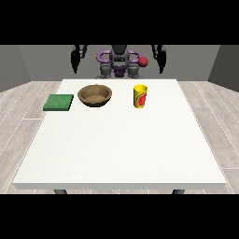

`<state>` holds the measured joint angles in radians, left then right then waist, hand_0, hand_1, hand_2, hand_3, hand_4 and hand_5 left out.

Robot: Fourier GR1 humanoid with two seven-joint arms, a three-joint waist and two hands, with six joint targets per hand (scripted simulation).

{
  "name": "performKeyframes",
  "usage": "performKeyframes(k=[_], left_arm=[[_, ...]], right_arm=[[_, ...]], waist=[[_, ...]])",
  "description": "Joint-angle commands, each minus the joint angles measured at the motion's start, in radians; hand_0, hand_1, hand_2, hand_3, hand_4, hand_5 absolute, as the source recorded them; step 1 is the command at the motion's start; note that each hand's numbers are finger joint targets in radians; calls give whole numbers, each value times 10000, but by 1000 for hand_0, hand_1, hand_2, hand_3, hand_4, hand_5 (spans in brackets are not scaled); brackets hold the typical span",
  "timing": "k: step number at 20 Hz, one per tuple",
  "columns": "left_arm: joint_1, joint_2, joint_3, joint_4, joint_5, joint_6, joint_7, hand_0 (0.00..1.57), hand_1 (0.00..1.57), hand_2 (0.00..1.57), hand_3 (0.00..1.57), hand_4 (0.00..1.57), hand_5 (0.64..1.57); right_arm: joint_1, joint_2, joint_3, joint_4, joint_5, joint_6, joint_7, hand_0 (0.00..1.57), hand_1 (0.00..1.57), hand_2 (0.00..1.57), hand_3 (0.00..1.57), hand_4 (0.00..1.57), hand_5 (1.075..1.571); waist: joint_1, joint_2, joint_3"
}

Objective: Pick the cup and pour the ball into the bowl, then pick the bowl and place it on the pad

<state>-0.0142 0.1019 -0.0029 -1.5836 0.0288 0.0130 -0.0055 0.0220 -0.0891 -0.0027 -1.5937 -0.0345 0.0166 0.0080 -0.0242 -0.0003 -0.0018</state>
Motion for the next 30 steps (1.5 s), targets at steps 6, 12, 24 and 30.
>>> performKeyframes(k=[6, 12, 24, 30], left_arm=[[-61, 530, 173, -960, 51, -20, 1208, 0, 0, 0, 0, 0, 1535], [-481, -999, -2536, -2930, 96, 2635, 4236, 0, 0, 0, 0, 0, 1537], [-1834, -424, -1011, -2018, 413, 1766, 1780, 0, 0, 0, 0, 0, 1520], [-2955, -106, -156, -348, 14, 1740, 264, 0, 0, 0, 0, 0, 1478]], right_arm=[[-226, -481, -145, -1147, -115, 55, 1026, 0, 0, 0, 0, 616, 1559], [323, -591, -1203, -1307, -1388, 265, 1715, 0, 0, 0, 0, 582, 1562], [-1251, -1004, -2150, -1124, -1999, 736, 649, 0, 0, 0, 0, 307, 1566], [-1424, -968, -1858, -502, -1511, 1062, -472, 0, 0, 0, 0, 219, 1570]], waist=[[104, -2736, 25], [66, -2387, 23], [-71, 487, 17], [-391, 1369, 18]])
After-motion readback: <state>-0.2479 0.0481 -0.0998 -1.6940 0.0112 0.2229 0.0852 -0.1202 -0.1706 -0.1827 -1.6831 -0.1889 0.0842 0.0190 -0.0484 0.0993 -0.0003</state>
